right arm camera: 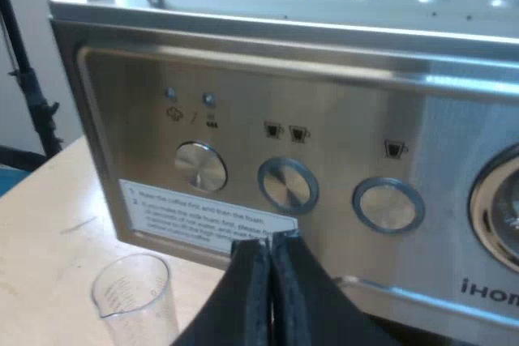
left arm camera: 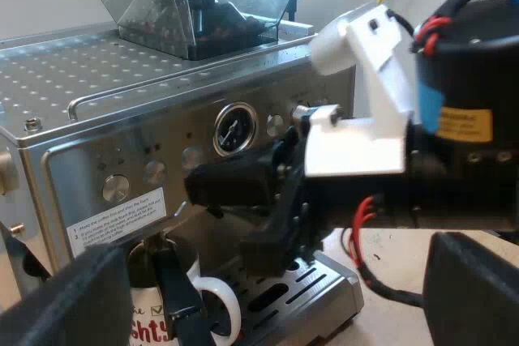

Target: Place mug into machine

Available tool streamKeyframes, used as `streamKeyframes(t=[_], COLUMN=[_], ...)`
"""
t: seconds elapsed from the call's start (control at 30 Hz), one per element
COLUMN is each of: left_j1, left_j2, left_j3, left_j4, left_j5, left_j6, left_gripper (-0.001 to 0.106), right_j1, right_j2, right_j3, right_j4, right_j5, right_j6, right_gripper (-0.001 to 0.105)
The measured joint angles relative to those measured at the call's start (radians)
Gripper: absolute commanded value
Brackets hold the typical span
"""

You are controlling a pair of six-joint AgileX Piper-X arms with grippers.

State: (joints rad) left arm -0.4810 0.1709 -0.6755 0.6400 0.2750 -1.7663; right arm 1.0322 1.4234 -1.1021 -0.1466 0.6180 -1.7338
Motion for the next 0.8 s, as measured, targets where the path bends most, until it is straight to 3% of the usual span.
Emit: streamKeyframes(t=[0.33, 0.47, 0.8], left_j1=[0.0, 0.0, 0.0], left_j2=[0.0, 0.0, 0.0], left_j3=[0.0, 0.0, 0.0], left_j4=[0.0, 0.0, 0.0], left_j5=[0.0, 0.0, 0.0], left_j6=[0.0, 0.0, 0.0], left_gripper=[0.079, 0.079, 0.079], right_j1=[-0.068, -0.089, -0.086], right_j2=[0.01, 0.01, 0.024], right_j3=[-0.003, -0.003, -0.003], right_j4=[-0.007, -0.007, -0.029], right_j5=[0.005, -0.039, -0.002], right_j6=[-0.004, 0.007, 0.007], right_gripper=[0.0, 0.0, 0.0])
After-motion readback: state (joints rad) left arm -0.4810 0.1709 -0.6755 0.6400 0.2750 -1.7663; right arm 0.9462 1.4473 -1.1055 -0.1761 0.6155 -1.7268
